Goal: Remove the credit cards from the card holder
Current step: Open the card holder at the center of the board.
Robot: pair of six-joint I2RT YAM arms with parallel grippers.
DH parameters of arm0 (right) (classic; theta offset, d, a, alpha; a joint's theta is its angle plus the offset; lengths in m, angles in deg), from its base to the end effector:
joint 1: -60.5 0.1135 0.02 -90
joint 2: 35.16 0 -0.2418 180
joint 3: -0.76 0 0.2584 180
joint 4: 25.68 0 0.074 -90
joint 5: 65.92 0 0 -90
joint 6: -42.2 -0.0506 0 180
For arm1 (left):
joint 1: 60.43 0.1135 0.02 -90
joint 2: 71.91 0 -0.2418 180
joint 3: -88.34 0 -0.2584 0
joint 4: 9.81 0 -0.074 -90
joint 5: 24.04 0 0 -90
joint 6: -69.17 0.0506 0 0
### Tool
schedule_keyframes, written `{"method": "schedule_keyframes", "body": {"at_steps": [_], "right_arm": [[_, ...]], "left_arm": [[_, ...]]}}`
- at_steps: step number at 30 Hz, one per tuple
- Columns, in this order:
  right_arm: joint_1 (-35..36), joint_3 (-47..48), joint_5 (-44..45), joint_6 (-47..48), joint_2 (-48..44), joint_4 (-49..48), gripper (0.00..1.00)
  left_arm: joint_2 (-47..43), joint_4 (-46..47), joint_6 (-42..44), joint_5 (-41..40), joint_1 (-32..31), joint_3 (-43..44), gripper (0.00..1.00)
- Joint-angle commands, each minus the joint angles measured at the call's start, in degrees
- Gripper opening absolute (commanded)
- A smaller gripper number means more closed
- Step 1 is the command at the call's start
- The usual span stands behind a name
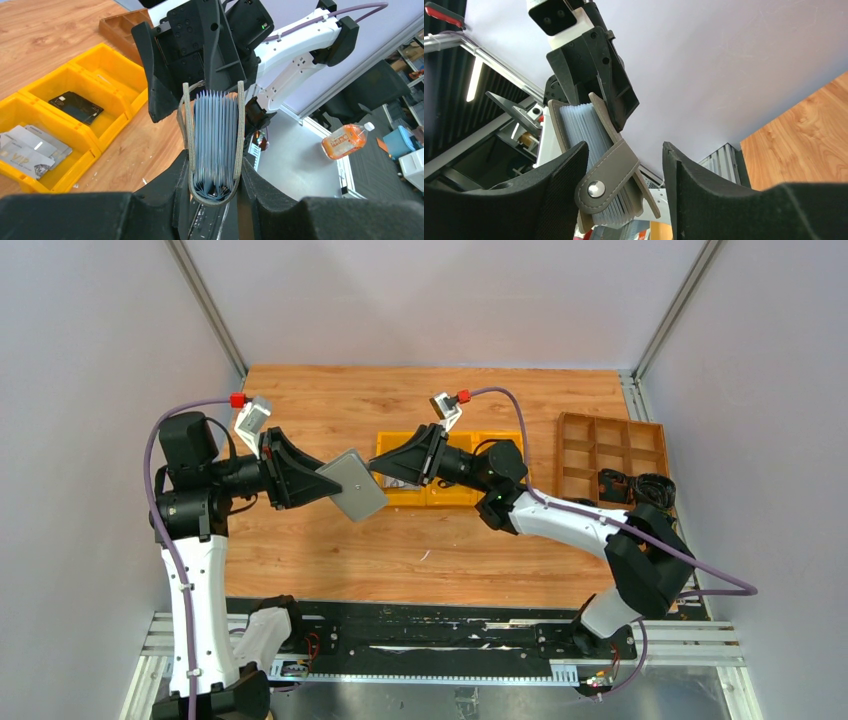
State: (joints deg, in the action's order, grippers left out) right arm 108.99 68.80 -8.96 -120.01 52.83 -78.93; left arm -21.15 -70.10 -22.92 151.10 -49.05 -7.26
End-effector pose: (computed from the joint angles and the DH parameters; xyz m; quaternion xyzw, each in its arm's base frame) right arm 0.2124 0.2817 0.3309 -0.1513 0.4970 0.8001 0.3001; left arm 0.1591 -0.0194 0.4088 0.2793 0.6641 -0.5425 0.4321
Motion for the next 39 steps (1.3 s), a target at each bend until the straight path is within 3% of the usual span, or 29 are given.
{"method": "schedule_keyframes", "body": {"at_steps": [1,5,12,13,15,16,17,20,29,34,39], "right_arm": [[1.29,-0.39,1.43,3.91,-1.18,-0.18,0.57],[1.76,2.21,2.75,3.68,0.61,0.04,0.44],[1.98,4.50,1.68,2.79,0.95,0.03,0.04],[1.96,4.20,1.45,2.88,0.55,0.41,0.00],[1.96,4.30,0.23,3.70,-0.23,2.17,0.00],[1.95,4.76,-0.29,4.62,-0.84,4.99,0.00],[1.96,5.36,-0.88,6.24,-1.68,8.00,0.00],[2.03,7.42,-1.46,13.64,-4.89,20.58,0.00],[3.81,17.38,-1.90,34.39,-9.85,50.44,0.00],[5.12,23.76,-4.31,40.33,-8.38,60.24,0.00],[6.47,26.93,-5.80,41.63,-6.28,62.32,0.00]], "left_arm": [[-0.05,-2.17,-0.61,4.67,-0.46,2.01,0.00],[-0.31,-2.22,-0.81,4.63,-0.47,1.97,0.00],[-0.82,-2.08,-0.46,4.61,-0.43,1.10,0.03],[-0.84,-2.08,-0.13,4.30,-0.47,0.55,0.14],[-0.76,-2.08,0.50,3.24,-0.47,-0.80,0.51],[-0.71,-2.06,0.81,2.51,-0.47,-1.52,0.62],[-0.74,-2.01,1.16,1.52,-0.44,-2.08,0.69],[-0.72,-2.06,1.89,-0.28,-0.46,-4.15,0.76],[-4.51,-1.70,8.96,-4.66,-0.48,-10.80,0.71],[-8.22,-1.84,14.71,-8.35,-0.46,-11.59,0.67],[-10.89,-1.84,16.39,-6.70,-0.48,-12.11,0.67]]}}
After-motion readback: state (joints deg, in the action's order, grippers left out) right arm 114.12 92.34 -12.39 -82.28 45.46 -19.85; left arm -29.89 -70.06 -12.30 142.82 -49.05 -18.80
